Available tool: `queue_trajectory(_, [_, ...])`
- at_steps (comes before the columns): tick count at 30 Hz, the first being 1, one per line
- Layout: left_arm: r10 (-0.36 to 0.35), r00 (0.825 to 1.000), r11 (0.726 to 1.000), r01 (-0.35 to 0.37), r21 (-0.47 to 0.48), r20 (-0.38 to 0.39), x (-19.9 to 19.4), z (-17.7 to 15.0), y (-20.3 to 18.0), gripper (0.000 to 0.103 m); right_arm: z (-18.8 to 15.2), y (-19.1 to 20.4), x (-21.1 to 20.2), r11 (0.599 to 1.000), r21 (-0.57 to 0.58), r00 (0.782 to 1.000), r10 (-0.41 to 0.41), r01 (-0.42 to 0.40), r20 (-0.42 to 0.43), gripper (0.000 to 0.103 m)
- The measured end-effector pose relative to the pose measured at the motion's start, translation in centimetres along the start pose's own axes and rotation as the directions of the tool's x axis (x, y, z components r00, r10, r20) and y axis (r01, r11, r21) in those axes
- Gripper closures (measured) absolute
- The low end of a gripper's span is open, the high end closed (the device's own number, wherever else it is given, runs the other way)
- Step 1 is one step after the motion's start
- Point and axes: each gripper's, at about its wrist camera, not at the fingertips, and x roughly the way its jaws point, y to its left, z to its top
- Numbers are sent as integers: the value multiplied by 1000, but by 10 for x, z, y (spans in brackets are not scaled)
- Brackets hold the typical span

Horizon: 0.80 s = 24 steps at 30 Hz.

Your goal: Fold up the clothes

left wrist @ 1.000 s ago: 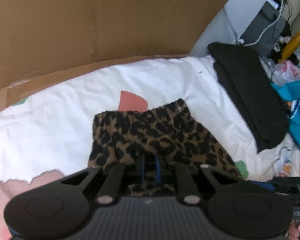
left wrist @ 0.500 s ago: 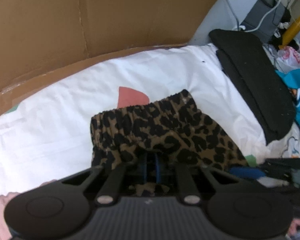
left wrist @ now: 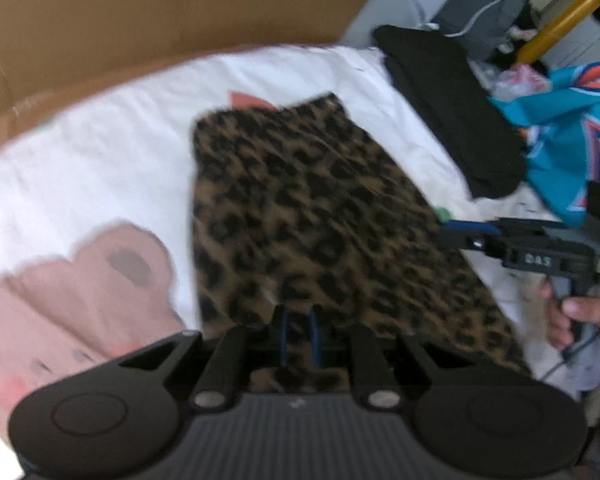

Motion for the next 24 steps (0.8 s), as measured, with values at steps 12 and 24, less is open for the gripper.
queue_trajectory(12, [124, 991, 985, -129, -118, -51, 34, -22, 11, 91, -46, 17, -1, 996, -89, 989, 15, -29, -150, 69])
queue_trajectory(24, [228, 973, 939, -228, -258, -29, -23, -19, 21, 77, -32, 14, -41, 994, -105, 973, -49, 26, -225, 69])
